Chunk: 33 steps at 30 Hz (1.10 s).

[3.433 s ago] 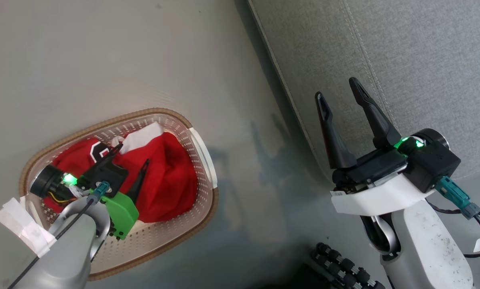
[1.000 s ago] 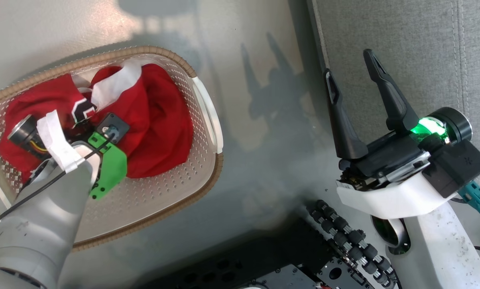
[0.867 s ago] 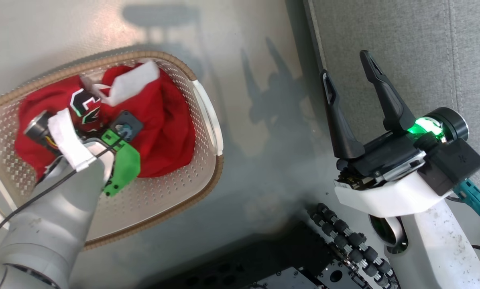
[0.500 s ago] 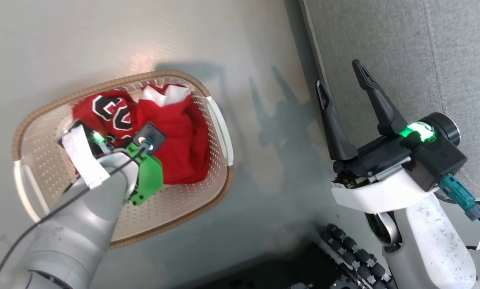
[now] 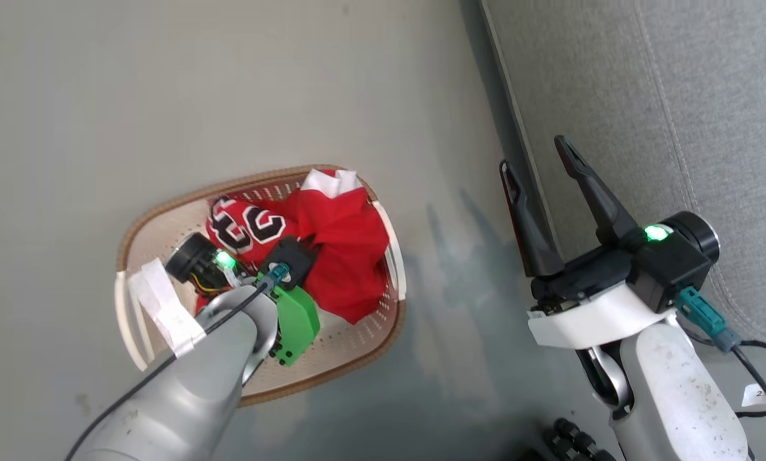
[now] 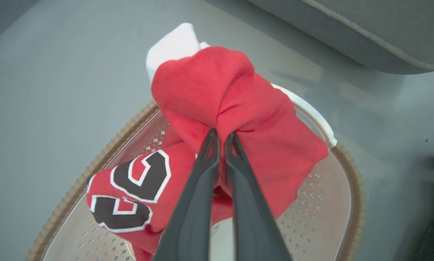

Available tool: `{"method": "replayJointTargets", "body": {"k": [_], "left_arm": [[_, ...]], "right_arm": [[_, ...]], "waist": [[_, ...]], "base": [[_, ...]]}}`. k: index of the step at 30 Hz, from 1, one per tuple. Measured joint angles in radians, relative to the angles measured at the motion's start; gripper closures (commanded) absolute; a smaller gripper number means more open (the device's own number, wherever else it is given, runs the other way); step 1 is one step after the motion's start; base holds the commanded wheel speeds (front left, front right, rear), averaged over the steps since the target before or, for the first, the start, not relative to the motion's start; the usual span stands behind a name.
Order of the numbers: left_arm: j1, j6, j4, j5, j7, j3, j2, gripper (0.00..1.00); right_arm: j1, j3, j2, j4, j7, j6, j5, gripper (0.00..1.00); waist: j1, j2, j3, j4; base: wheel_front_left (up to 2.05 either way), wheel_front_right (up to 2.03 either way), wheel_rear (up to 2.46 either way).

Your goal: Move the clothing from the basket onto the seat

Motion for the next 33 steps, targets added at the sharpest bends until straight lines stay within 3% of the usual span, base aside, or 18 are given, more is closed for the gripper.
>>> {"method": "replayJointTargets", "body": {"k": [14,33], "left_arm": [[0.114,0.0,-0.239,-0.066,0.0,0.086,0.014,1.0],[0.244,0.003,-0.597,-0.033,0.0,0.301,0.031,1.0]], "right_arm": [[0.075,-0.02,0.0,0.057,0.0,0.0,-0.007,0.0],[0.178,-0.047,0.0,0.097,0.0,0.0,-0.008,0.0]], "waist": [[0.0,0.0,-0.195,0.075],[-0.0001,0.0,-0.416,0.152]], "base": [[0.0,0.0,0.0],[0.0,0.0,0.0]]}}
